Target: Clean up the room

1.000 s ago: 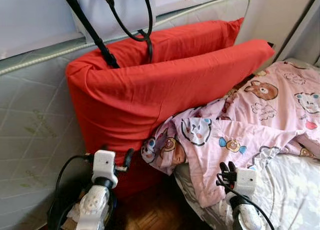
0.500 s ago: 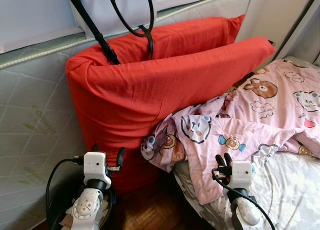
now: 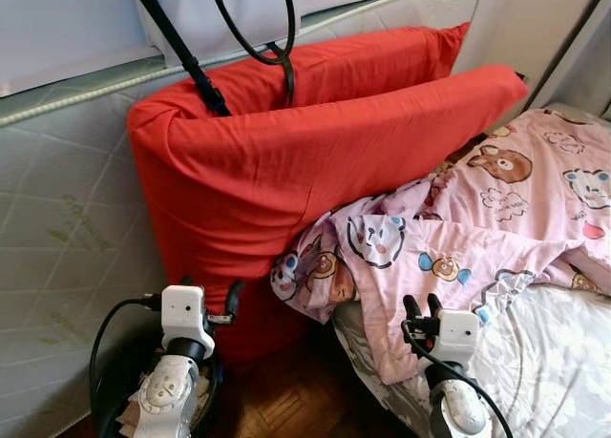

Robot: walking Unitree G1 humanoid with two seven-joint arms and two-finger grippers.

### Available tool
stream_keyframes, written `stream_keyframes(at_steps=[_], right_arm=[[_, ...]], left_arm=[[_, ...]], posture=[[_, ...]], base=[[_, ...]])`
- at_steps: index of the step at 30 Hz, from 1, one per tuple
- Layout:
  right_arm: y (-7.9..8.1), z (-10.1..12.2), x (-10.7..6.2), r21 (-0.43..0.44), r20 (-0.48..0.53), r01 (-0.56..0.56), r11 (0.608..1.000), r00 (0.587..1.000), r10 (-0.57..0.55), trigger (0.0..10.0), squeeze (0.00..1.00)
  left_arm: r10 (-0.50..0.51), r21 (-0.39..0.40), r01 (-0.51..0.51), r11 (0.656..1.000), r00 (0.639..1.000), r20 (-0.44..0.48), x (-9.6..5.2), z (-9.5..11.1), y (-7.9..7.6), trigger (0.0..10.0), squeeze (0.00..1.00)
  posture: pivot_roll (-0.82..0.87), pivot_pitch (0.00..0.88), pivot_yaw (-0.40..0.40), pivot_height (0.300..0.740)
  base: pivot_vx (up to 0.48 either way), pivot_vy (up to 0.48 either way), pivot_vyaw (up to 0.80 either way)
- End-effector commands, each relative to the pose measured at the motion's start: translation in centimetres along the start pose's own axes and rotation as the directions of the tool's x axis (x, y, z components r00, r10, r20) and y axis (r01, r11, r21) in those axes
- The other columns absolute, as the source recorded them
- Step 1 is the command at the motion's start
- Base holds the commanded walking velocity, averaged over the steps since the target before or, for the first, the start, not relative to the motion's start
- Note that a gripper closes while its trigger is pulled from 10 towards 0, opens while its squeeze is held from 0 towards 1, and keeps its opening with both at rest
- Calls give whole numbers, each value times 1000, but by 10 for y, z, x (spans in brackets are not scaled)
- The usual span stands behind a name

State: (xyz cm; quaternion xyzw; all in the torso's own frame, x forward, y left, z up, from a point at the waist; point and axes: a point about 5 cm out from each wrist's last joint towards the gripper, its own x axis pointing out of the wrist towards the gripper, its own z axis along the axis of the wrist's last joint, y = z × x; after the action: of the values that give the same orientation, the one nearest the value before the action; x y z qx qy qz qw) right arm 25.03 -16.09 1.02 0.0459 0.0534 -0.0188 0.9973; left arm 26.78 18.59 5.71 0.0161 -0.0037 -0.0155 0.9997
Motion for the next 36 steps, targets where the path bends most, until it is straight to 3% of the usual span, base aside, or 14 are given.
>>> stream_keyframes(at_steps=[1, 3, 7, 8, 9, 11, 12, 13, 14, 20, 29, 36], right_arm=[[-1, -1, -2, -4, -11, 5, 1000, 1000, -5, 10000, 663], [-2, -2, -2, -11, -19, 7, 1000, 1000, -7, 10000, 0], [-3, -2, -2, -4, -20, 8, 1000, 1000, -8, 10000, 0], [-3, -2, -2, 0, -19, 8, 1000, 1000, -8, 10000, 949], [-3, -2, -2, 2, -24, 7, 1000, 1000, -7, 10000, 1000], [-4, -4, -2, -9, -35, 8, 1000, 999, -8, 10000, 1000], [-4, -4, -2, -14, -38, 8, 1000, 999, -8, 10000, 757], [-4, -5, -2, -18, -42, 6, 1000, 999, -6, 10000, 427], [-4, -5, -2, -16, -42, 6, 1000, 999, -7, 10000, 0], [-1, -7, -1, -23, -67, -6, 1000, 998, 5, 10000, 0], [5, -10, -3, 10, -87, -48, 999, 995, 49, 10000, 0], [9, -11, -7, 26, -81, -65, 998, 994, 67, 10000, 0]], left_arm=[[-1, -5, 1, 1000, 1000, -1, 0, 2, -2, 10000, 0], [-7, -5, 7, 1000, 1000, -5, 0, 1, -4, 10000, 0], [-13, -1, 13, 1000, 1000, -6, 0, 2, -5, 10000, 0], [-12, -2, 12, 1000, 1000, -8, 0, 1, -5, 10000, 0], [-9, -2, 9, 1000, 1000, -10, 0, 1, -4, 10000, 0], [-5, -3, 5, 1000, 1000, -13, 0, 1, -3, 10000, 0], [-3, -4, 3, 1000, 1000, -14, 0, 1, -3, 10000, 0], [-2, -5, 2, 1000, 1000, -15, -1, 1, -4, 10000, 0], [-3, -5, 3, 1000, 1000, -15, -1, 1, -4, 10000, 0], [-6, -8, 6, 1000, 1000, -19, -1, 0, -5, 10000, 0], [-11, -9, 10, 1000, 1000, -27, -1, 0, -5, 10000, 0], [-24, -6, 23, 1000, 999, -29, -1, 0, -5, 10000, 0]], posture=[[1, 119, -22, 705], [0, 118, -22, 705], [3, 120, -20, 705], [3, 120, -20, 705], [3, 126, -20, 705], [3, 128, -20, 705], [3, 128, -20, 705], [3, 128, -20, 705], [0, 130, -20, 705], [0, 131, -21, 705], [-1, 143, -20, 656], [-7, 152, -17, 656]], base=[[0, 0, 0], [0, 0, 0], [0, 0, 0], [0, 0, 0], [0, 0, 0], [0, 0, 0], [0, 0, 0], [0, 0, 0], [0, 0, 0], [0, 0, 0], [0, 0, 0], [0, 0, 0]])
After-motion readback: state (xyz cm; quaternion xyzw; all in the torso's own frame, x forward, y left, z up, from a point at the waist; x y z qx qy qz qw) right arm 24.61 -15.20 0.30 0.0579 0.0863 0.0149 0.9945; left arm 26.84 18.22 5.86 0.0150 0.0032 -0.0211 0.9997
